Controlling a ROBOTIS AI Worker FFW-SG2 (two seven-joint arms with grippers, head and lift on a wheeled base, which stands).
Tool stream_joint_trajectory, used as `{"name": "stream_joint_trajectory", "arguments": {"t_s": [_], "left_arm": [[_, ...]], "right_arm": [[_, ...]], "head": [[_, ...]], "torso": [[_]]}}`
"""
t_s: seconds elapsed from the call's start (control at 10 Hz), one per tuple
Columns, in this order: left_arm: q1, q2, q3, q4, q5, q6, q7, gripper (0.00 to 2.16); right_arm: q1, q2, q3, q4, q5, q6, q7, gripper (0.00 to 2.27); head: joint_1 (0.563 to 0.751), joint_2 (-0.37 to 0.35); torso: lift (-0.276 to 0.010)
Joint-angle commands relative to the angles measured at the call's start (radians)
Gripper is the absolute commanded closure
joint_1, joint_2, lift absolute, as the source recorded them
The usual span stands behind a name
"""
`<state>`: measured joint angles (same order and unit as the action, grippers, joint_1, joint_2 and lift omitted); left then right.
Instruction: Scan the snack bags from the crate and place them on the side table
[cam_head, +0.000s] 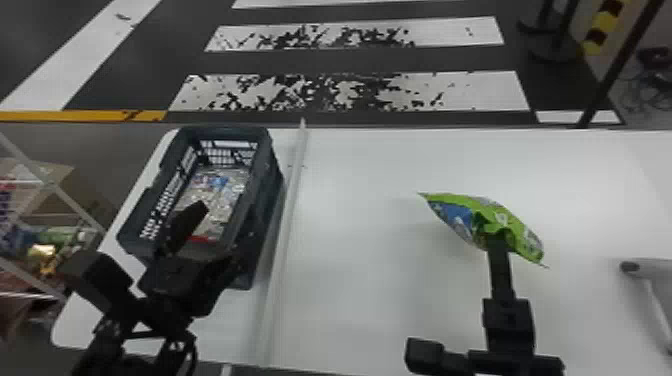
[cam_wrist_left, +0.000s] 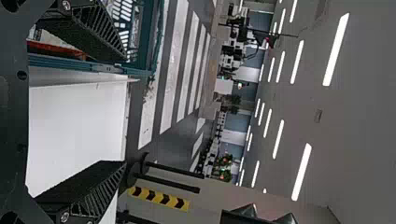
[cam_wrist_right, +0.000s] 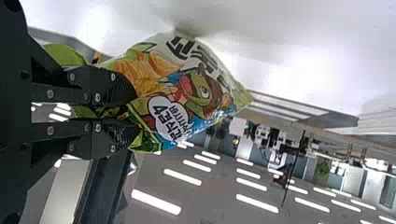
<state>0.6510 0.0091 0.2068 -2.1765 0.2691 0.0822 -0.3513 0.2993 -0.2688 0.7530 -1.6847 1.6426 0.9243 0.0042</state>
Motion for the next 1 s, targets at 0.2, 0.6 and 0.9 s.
{"name": "stream_joint_trajectory", "arguments": {"t_s": [0.2,0.6,0.9], "left_arm": [[-0.008,0.0,0.003,0.009,0.002,0.0,0.0,0.09],[-0.027,0.0,0.006,0.03,0.005,0.003,0.0,0.09],[-0.039,0.0,0.016,0.044,0.012,0.003,0.0,0.09]], "right_arm": [[0.027,-0.056,0.0,-0.205,-0.178,-0.032,0.18,0.05],[0.084,-0.078,-0.164,-0.475,-0.5,-0.192,0.43,0.06],[0.098,-0.021,-0.432,-0.555,-0.98,-0.351,0.454,0.31]], "head": [[0.695,0.153],[0.695,0.178],[0.695,0.205]], "torso": [[-0.094],[-0.094],[-0.094]]}}
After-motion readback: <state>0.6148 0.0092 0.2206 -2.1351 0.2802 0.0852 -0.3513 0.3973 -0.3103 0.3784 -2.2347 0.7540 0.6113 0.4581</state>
